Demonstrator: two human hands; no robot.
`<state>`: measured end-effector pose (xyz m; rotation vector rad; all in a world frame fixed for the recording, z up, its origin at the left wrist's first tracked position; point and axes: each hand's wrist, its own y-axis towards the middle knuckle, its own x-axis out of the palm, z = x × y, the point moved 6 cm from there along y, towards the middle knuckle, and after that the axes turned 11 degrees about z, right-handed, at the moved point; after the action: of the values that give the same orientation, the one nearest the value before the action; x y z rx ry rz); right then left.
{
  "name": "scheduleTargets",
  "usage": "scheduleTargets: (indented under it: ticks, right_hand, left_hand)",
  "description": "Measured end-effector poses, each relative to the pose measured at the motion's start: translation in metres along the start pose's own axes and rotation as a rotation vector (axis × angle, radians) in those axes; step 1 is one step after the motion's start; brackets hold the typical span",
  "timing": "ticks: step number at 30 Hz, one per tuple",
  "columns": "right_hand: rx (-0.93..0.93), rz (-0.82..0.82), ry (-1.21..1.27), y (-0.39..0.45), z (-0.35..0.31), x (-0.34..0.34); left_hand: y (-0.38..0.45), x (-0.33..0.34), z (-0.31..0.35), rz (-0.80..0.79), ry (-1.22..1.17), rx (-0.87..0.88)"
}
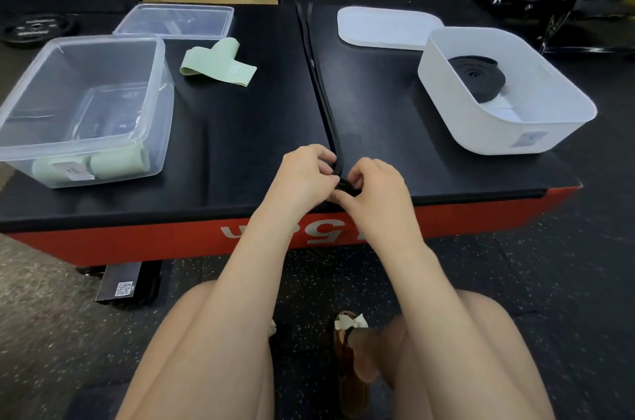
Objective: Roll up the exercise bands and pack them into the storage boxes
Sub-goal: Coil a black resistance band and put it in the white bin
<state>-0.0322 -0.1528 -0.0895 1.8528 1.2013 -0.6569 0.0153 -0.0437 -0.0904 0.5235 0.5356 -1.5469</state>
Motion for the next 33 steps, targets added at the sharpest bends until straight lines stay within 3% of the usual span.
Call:
scheduleTargets:
  ticks: [4,17,27,33]
  right_hand:
    - [0.014,-0.006,0.062,0.003,0.0,0.004]
    - [-0.029,-0.274,0.205,0.017,0.007,-0.001]
    - [-0.001,-0.033,-0.06,-0.002,-0.006,-0.005]
    - [-0.009,-0.006,-0.063,-0.001,-0.009,0.001]
  left_hand:
    - [-0.001,0.001,-0.001,0.008,-0.002,0.018]
    - [-0.001,-0.008,-0.006,0.025,0.048,0.067]
    - [-0.001,-0.003,-0.003,0.05,0.089,-0.016]
    - [-0.001,0.0,-0.002,0.077,0.071,0.027]
